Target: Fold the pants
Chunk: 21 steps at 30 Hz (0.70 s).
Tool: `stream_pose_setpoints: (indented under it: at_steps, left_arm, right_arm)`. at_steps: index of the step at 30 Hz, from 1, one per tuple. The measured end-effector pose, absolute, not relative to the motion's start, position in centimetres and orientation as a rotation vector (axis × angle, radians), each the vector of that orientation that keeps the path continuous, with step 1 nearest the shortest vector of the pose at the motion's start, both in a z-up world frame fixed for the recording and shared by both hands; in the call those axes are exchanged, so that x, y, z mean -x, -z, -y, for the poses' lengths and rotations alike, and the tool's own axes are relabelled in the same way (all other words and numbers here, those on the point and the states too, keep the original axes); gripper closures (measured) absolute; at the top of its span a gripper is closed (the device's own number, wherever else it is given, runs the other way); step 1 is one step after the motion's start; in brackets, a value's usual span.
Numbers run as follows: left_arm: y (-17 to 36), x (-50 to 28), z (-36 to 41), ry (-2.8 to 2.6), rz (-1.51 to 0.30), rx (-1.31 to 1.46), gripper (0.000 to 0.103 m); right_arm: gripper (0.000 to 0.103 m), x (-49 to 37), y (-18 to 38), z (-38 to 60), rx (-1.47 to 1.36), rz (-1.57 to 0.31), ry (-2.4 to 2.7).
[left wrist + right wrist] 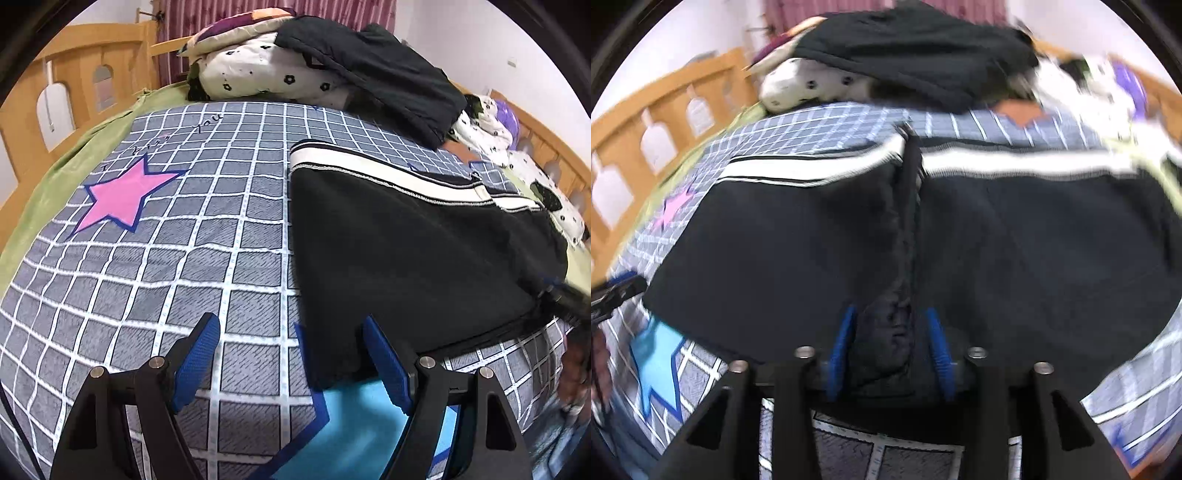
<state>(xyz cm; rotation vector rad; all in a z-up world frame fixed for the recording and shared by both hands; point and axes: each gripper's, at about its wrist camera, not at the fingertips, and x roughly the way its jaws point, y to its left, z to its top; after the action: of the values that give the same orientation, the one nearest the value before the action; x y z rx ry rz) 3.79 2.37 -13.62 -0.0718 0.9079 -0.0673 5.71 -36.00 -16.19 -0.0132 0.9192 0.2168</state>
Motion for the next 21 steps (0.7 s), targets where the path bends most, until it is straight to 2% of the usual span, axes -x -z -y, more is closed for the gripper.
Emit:
stream_pose_setpoints:
  at_steps: [4,8,14,15,16,17,19,21]
  left_arm:
    - [13.1,-4.9,-2.3,0.066,-0.896,0.094,0.025]
    - [13.4,-6.1,-3.4,0.042,-0.902,0.169,0.025]
    - [13.9,-6.7,-5.1,0.000,-0.892,0.231,0.025]
    - [14.0,-6.8,-5.4,-0.004,-0.893,0.248,0.025]
    - [14.2,-7.0,-5.5,-0.003,-0.896,0.258,0.025]
    - [14.3,-7.2,-5.7,-0.002,-0.900,0.272,0.025]
    - [14.7,-7.4,-5.8,-0.005,-0.904,0.283,0.025]
    - [14.8,-7.5,-5.8,-0.009,-0.903,0.287,0.025]
  right_arm:
    - [0.049,-7.8,13.8,36.3,-0.029,-0.888,-0.249]
    - [0.046,-13.6,13.0,35.0,0.042,-0.886,-0.228]
    - [0.047,-22.3,17.5,35.4,-0.023,-1.115,-0.278]
    - [0.049,-22.8,17.7,35.6,-0.033,-1.117,-0.303]
    - [0.069,-22.8,17.5,35.5,-0.040,-1.097,-0.334]
    - [0.078,-22.7,17.2,35.5,-0.043,-1.082,-0.352]
    - [0.085,-22.5,16.5,35.8,-0.048,-1.036,-0.363]
    - [0.086,-22.0,14.9,36.6,-0.079,-0.959,-0.388]
